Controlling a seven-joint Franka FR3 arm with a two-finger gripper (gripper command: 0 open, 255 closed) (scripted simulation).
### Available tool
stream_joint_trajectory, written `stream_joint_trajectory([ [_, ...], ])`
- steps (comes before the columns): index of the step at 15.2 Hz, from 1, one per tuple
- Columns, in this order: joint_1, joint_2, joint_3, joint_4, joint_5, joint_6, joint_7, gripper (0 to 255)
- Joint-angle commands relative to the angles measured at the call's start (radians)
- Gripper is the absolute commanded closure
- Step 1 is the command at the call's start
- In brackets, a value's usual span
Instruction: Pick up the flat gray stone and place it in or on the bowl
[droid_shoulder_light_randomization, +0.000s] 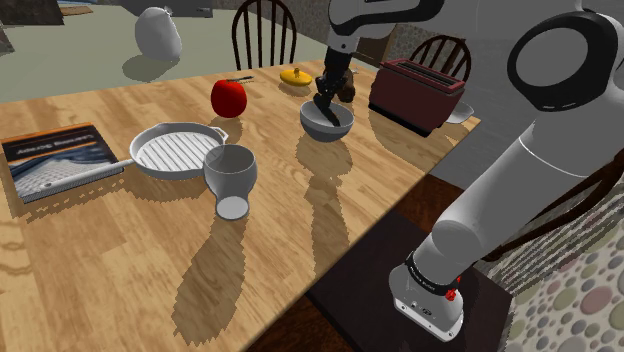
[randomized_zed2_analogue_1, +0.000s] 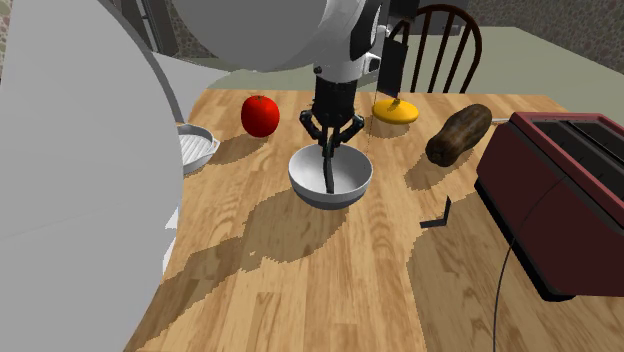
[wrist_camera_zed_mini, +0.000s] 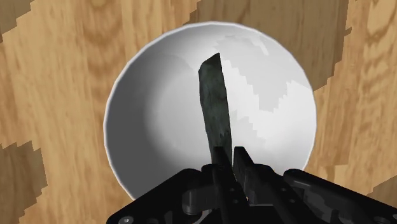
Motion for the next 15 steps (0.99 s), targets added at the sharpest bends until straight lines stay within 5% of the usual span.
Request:
stream_joint_trajectory([
  [1,0.000,0.004,0.000,-0.018,0.001,0.022,-0.002,255],
  [9,0.000,0.005,0.000,-0.017,0.001,0.022,-0.002,255],
  [10,0.000,0.005,0.000,-0.017,0.001,0.022,-0.002,0],
  [15,0.000,0.005,0.000,-0.017,0.001,0.022,-0.002,0],
])
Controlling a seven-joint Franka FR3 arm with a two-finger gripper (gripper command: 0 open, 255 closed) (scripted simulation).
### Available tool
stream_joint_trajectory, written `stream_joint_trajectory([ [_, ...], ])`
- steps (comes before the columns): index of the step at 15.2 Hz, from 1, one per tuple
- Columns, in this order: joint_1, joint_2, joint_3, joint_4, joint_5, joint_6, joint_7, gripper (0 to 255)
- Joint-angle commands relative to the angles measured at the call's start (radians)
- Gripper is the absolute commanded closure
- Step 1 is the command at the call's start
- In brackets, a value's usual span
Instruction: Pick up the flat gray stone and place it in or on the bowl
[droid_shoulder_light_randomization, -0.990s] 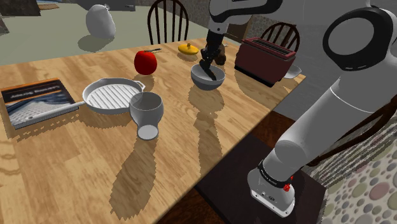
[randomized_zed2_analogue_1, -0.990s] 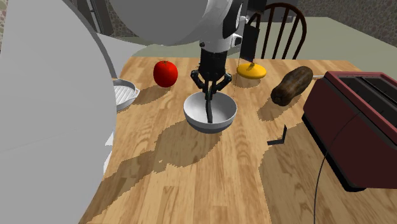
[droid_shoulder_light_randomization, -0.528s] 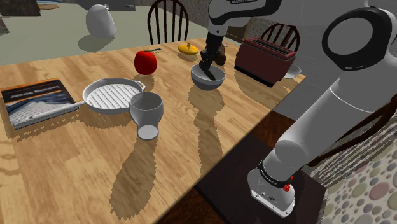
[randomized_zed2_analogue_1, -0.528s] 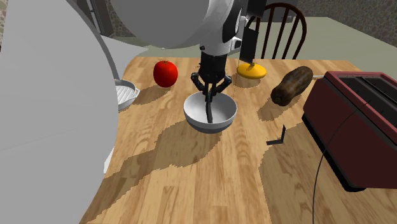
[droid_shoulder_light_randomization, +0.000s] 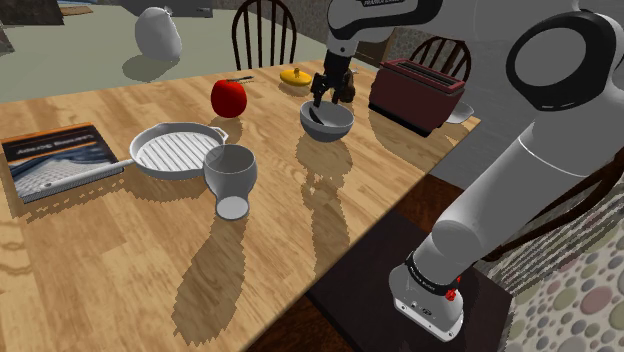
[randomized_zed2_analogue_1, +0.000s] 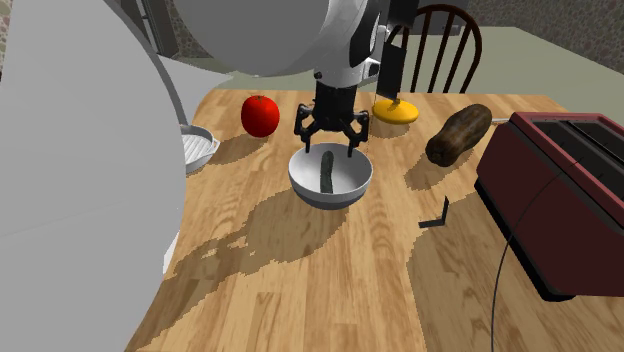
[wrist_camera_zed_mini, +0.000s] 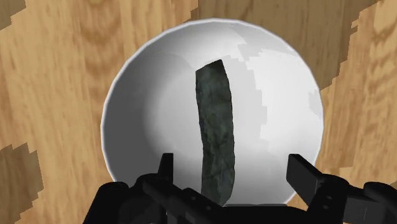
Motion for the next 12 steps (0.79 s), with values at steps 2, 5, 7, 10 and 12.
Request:
stream_joint_trajectory([
  [2,-0.002,-0.006,-0.002,0.060,-0.002,-0.066,0.001,0],
  [5,-0.003,-0.007,-0.003,0.119,-0.003,-0.126,0.002,0],
  [7,-0.003,-0.007,-0.003,0.119,-0.003,-0.126,0.002,0],
  [10,-0.003,-0.007,-0.003,0.119,-0.003,-0.126,0.002,0],
  [12,-0.003,-0.007,-0.003,0.119,-0.003,-0.126,0.002,0],
])
